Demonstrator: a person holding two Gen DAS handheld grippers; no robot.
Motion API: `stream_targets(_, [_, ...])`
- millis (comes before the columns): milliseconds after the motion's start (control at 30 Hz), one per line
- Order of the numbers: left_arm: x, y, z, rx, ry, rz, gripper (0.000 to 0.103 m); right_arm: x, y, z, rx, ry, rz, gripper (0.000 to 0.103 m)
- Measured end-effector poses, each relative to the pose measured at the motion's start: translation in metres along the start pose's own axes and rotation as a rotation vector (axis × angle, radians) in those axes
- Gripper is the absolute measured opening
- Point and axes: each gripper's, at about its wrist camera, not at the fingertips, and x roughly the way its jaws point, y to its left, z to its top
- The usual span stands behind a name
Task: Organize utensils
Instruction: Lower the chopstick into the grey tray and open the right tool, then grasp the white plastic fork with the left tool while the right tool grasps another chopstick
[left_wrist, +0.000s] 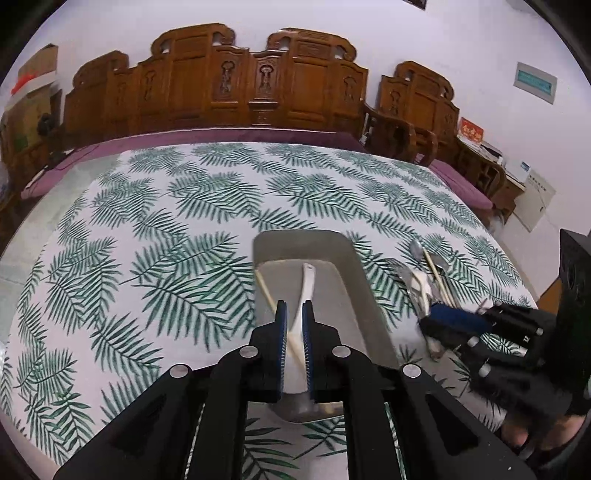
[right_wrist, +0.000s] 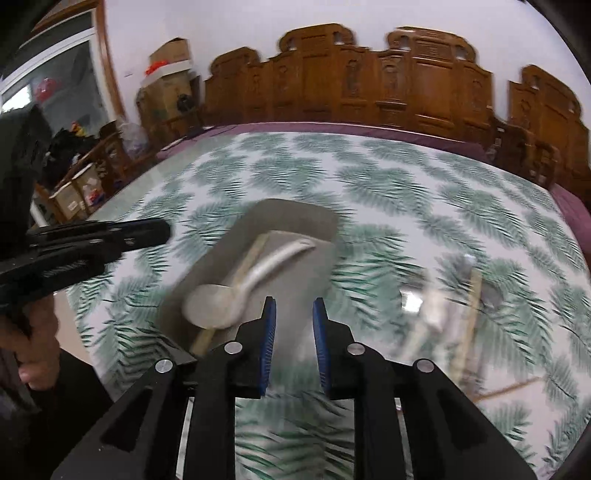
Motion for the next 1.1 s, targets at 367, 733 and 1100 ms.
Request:
stream_targets(367, [0.007,-0.048,-0.004,0.064,0.002,-0.064,0.03,-0.035,-0.107,-0.029,0.115,0.012,-0.207,0.022])
stream_targets(733, [0.02,-0.078,-0.014,0.086,0.031,-0.098,0.032,-0.012,-0.13,-0.061,0.206,0.078,-0.219,0.036])
stream_targets(1100, [0.024,-0.088,-0.02,0.104,0.043,-0.106,0.032,0.026,-0.103,-0.053,0.152,0.129,-0.189,0.023])
